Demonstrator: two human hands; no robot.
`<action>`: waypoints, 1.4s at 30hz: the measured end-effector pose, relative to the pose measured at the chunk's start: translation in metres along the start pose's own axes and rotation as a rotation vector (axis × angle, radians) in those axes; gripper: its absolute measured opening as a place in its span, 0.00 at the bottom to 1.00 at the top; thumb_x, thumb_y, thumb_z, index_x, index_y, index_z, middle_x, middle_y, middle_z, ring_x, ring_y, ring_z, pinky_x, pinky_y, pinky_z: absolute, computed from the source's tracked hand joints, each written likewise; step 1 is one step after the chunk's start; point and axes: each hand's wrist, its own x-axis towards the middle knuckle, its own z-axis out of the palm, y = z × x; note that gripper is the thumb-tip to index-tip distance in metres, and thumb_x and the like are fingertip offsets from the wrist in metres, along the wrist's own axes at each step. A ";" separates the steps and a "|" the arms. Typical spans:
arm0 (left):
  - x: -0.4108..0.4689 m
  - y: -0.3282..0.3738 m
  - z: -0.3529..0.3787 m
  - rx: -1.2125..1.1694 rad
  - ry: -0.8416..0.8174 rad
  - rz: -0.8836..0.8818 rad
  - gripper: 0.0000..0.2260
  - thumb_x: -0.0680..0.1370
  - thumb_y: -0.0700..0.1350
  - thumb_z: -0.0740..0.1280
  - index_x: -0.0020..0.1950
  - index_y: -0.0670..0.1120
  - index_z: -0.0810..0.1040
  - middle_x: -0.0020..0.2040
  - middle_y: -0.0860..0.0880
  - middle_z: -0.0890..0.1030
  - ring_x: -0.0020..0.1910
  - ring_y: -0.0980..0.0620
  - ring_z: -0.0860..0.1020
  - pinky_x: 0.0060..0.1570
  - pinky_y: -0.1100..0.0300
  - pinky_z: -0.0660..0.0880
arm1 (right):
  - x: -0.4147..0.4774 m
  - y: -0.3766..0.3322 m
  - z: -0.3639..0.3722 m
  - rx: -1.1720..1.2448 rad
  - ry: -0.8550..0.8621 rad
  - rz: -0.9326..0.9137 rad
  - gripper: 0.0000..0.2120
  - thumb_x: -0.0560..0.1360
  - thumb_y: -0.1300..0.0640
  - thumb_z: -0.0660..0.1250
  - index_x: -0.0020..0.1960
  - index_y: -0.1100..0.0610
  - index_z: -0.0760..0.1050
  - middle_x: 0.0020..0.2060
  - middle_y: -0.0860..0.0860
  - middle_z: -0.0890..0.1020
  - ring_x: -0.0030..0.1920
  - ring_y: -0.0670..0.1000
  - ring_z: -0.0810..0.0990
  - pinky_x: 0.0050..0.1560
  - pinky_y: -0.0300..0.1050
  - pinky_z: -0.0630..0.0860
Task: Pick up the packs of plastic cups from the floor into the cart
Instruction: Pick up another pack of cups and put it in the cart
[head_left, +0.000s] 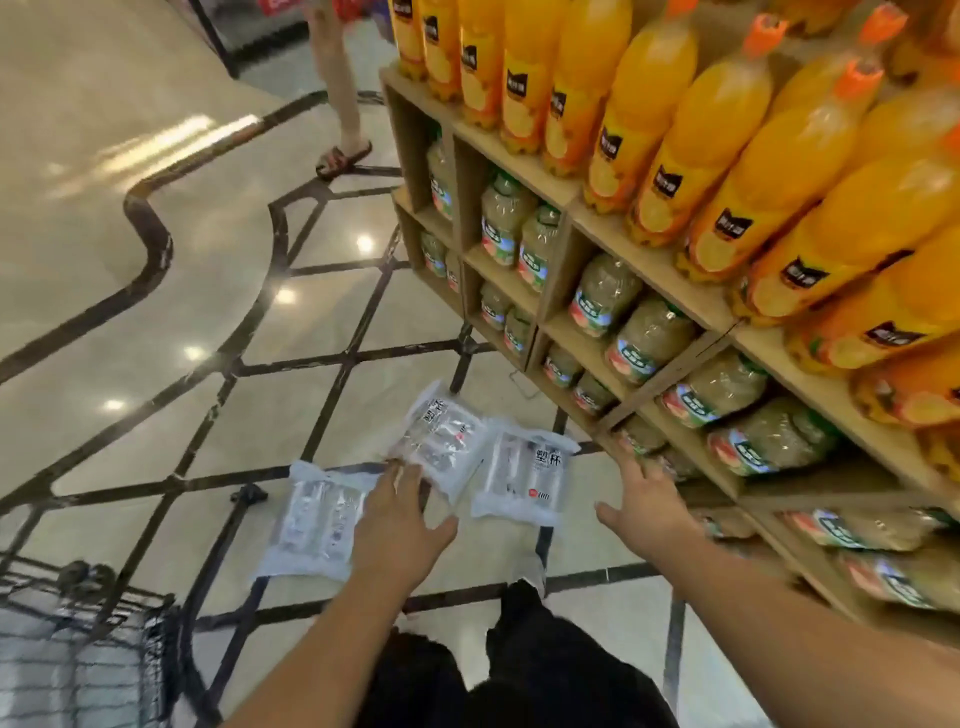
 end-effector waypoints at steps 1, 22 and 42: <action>0.013 0.003 0.005 0.007 -0.018 -0.010 0.38 0.72 0.63 0.68 0.78 0.54 0.59 0.76 0.47 0.62 0.72 0.45 0.64 0.67 0.48 0.67 | 0.013 0.002 0.007 0.026 -0.026 0.027 0.41 0.76 0.42 0.66 0.80 0.54 0.48 0.76 0.59 0.58 0.73 0.60 0.62 0.70 0.54 0.65; 0.433 -0.150 0.564 0.086 -0.219 -0.044 0.55 0.69 0.57 0.76 0.80 0.50 0.38 0.74 0.44 0.57 0.66 0.39 0.70 0.58 0.45 0.71 | 0.465 0.089 0.482 0.494 -0.043 0.390 0.50 0.72 0.49 0.74 0.79 0.45 0.42 0.70 0.57 0.64 0.57 0.59 0.76 0.55 0.53 0.77; 0.258 -0.086 0.229 -0.308 -0.145 -0.232 0.53 0.62 0.57 0.80 0.79 0.56 0.51 0.73 0.50 0.66 0.69 0.47 0.69 0.67 0.47 0.69 | 0.245 -0.015 0.204 0.678 -0.090 0.228 0.52 0.70 0.50 0.78 0.81 0.44 0.45 0.61 0.49 0.78 0.50 0.49 0.75 0.46 0.40 0.70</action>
